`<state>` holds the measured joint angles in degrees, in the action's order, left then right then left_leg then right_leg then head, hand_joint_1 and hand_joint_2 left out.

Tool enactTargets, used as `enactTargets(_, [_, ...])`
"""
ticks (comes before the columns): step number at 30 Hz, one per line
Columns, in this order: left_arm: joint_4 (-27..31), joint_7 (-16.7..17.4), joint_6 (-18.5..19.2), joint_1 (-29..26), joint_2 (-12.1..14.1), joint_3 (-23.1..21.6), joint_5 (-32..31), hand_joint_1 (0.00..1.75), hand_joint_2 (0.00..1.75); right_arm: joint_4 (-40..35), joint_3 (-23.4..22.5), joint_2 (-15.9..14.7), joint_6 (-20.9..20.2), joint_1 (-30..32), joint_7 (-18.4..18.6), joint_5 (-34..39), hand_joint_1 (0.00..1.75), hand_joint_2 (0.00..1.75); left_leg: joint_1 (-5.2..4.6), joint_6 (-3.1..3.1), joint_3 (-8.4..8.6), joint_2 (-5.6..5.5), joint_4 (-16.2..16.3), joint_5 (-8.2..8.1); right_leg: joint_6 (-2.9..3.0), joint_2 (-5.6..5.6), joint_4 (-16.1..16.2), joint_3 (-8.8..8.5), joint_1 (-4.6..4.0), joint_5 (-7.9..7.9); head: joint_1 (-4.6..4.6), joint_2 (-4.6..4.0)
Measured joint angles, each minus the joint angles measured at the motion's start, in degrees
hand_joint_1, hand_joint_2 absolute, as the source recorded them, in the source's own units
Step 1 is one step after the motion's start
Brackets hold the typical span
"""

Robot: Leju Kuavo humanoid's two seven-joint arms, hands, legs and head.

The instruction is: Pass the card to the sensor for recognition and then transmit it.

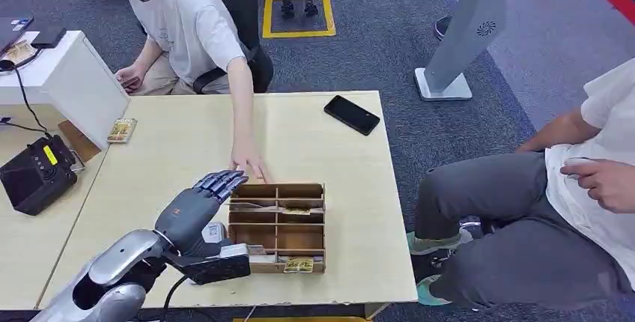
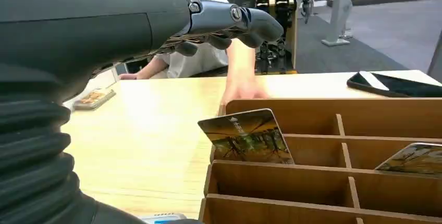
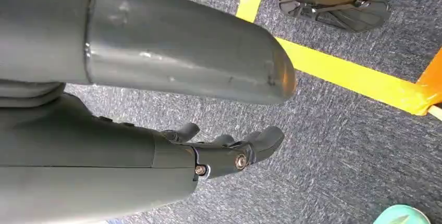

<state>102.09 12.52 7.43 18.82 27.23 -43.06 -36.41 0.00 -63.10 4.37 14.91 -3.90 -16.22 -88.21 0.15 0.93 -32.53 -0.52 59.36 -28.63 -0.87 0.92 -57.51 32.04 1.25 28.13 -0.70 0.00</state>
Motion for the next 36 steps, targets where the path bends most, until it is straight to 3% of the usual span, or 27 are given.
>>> enactTargets(21, [-0.1, 0.7, 1.0, 0.4, 0.2, -3.0, 0.9, 0.0, 1.75, 0.0, 0.0, 0.3, -0.6, -0.2, 0.4, 0.0, 0.0, 0.0, 0.0, 0.0, 0.0, 0.0, 0.0, 0.0, 0.0, 0.0, 0.0, 0.0, 0.0, 0.0, 0.0, 0.0])
enactTargets(36, [-2.4, 2.9, 2.4, 3.9, -3.2, -4.9, 3.0, 0.0, 1.75, 0.0, 0.8, 0.5, -0.9, -1.2, 1.1, 0.0, 0.0, 0.0, -0.01, 0.0, 0.0, 0.0, 0.0, 0.0, -0.02, 0.0, 0.0, 0.01, -0.01, -0.01, 0.0, 0.0])
